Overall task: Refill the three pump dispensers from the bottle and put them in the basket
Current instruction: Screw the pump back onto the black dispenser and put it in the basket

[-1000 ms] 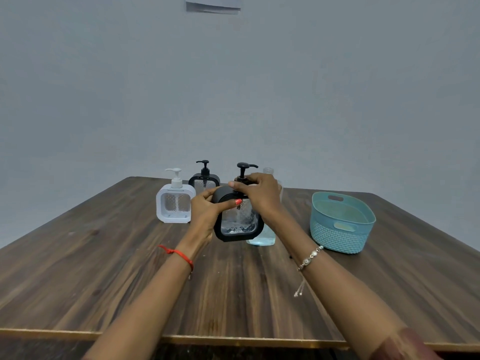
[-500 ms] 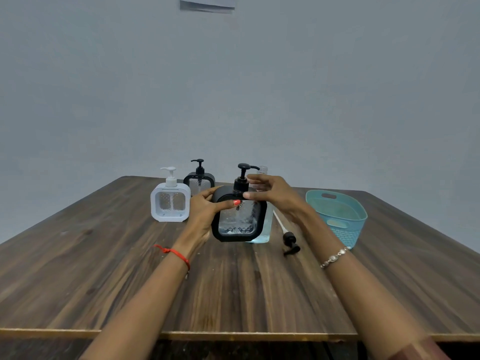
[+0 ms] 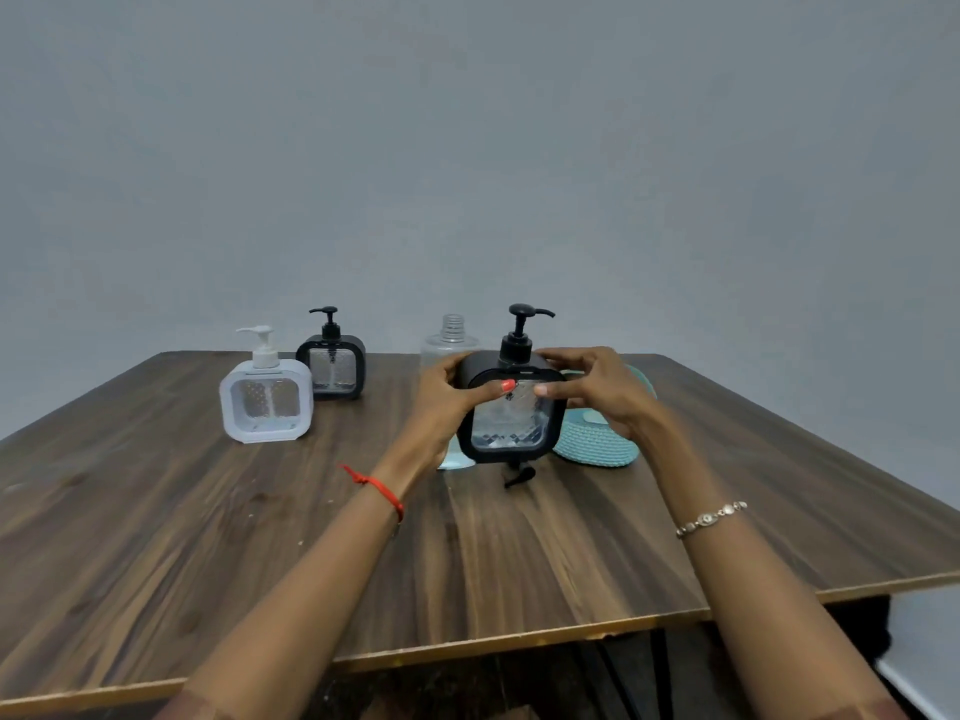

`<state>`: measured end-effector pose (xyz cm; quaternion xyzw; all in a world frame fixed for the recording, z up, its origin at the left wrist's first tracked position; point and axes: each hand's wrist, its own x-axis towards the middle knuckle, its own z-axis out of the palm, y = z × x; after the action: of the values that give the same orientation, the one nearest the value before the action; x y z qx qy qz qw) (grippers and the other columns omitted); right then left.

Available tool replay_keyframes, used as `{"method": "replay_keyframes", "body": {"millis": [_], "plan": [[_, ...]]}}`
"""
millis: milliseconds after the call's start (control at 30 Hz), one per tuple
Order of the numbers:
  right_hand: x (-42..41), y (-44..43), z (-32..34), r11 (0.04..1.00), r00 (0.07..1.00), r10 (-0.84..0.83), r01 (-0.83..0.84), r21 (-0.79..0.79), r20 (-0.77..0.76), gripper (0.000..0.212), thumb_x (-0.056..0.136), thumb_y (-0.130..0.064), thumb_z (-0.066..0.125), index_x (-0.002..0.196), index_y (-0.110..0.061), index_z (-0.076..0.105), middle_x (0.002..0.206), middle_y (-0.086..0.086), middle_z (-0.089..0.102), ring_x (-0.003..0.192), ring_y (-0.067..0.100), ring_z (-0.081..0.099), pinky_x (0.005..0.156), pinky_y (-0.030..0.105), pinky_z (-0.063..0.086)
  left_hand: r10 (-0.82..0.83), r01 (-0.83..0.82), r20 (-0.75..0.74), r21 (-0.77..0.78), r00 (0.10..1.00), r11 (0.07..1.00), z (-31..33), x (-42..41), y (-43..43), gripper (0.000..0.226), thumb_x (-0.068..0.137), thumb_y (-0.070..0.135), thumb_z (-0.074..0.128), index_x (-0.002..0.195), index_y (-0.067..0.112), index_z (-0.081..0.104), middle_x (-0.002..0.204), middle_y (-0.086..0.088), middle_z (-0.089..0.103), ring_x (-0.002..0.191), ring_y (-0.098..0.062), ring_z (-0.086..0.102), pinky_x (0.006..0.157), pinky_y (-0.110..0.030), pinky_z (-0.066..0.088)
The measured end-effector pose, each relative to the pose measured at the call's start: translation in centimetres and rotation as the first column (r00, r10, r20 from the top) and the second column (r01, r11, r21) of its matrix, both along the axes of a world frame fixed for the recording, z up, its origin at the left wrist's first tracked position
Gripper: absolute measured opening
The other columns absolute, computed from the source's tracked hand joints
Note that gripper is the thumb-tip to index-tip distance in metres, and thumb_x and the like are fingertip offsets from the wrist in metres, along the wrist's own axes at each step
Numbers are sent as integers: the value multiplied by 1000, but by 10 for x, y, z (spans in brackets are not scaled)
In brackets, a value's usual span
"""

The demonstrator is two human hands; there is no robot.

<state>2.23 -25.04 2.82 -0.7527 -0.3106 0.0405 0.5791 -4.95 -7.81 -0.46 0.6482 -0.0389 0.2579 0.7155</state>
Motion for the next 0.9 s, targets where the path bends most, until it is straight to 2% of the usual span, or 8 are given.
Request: {"method": "replay_keyframes", "body": {"millis": [100,167,300,533,700,767,833,900], "plan": [[8,-20,15,994,995,-99,98,42,26,53,71,6,73,121,-5,59,106,6,66,97,23,63,86,40,54,-27,26,18,68,999,997,11,15,-19,59,76,7,73,130,6,49,124,-7,60,113,-16,57,89,-21,50],[17,-33,25,985,987,-157,154,80,34,53,72,6,72,122,-3,58,109,8,65,95,22,63,85,40,54,-16,12,34,100,999,995,20,28,-32,61,82,10,67,137,4,41,131,-3,52,123,-13,47,98,-24,43],[41,-57,41,957,966,-255,246,157,42,54,74,8,70,125,0,55,110,10,63,95,23,62,81,38,54,-40,10,106,261,994,965,28,53,-56,34,94,9,51,128,7,53,122,0,58,113,-7,51,99,-29,44],[81,-72,37,933,944,-328,320,166,25,53,75,13,66,126,2,53,93,-3,61,96,23,59,85,39,51,-66,41,65,337,996,941,19,104,-80,34,98,11,40,130,11,52,122,-6,63,114,-19,58,101,-42,46],[110,-73,13,928,932,-362,362,86,-8,53,78,8,66,128,0,52,116,13,58,105,28,58,90,43,51,-68,63,-3,401,998,914,6,124,-80,32,99,16,39,126,8,55,120,-11,64,112,-22,59,100,-46,45],[119,-70,3,928,928,-373,373,15,-11,52,78,5,68,127,-1,52,115,12,56,107,29,57,93,44,50,-22,41,-50,427,998,903,-4,133,-78,30,99,19,39,117,9,60,112,-12,67,106,-22,62,98,-48,45],[124,-69,-6,929,930,-368,367,-57,-9,47,78,2,68,123,-3,53,112,8,55,106,26,56,95,43,49,42,0,-81,463,996,886,-14,137,-74,31,98,27,38,104,12,66,102,-11,70,101,-21,63,106,-52,35],[126,-68,-12,923,935,-354,353,-151,19,44,78,-2,68,119,-6,54,115,9,55,108,25,55,96,42,48,83,-8,-122,518,989,855,-21,139,-72,37,100,27,35,96,5,65,98,-14,69,110,-20,56,117,-50,2]]}}
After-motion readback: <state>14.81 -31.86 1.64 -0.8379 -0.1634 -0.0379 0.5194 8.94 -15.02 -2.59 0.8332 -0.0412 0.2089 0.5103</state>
